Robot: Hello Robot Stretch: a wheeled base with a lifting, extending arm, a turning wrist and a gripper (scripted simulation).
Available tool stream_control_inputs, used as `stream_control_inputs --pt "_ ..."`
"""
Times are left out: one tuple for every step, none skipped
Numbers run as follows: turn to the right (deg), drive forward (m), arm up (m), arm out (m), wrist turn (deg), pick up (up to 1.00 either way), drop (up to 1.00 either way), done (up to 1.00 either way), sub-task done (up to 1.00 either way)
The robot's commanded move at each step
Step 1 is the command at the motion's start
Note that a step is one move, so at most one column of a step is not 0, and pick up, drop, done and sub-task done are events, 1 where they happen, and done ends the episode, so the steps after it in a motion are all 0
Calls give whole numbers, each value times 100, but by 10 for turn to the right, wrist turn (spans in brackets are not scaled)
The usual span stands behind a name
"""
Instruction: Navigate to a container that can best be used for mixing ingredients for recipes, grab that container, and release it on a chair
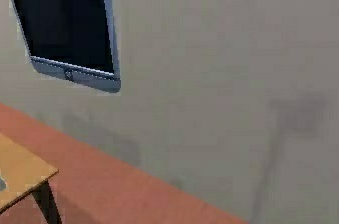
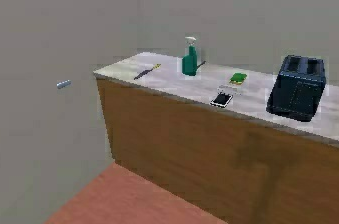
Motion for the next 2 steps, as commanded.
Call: stream_control_inputs --pt "0 65 0 0 0 0 0 0 0" --pt "450 0 0 0 0 0 0 0 0"
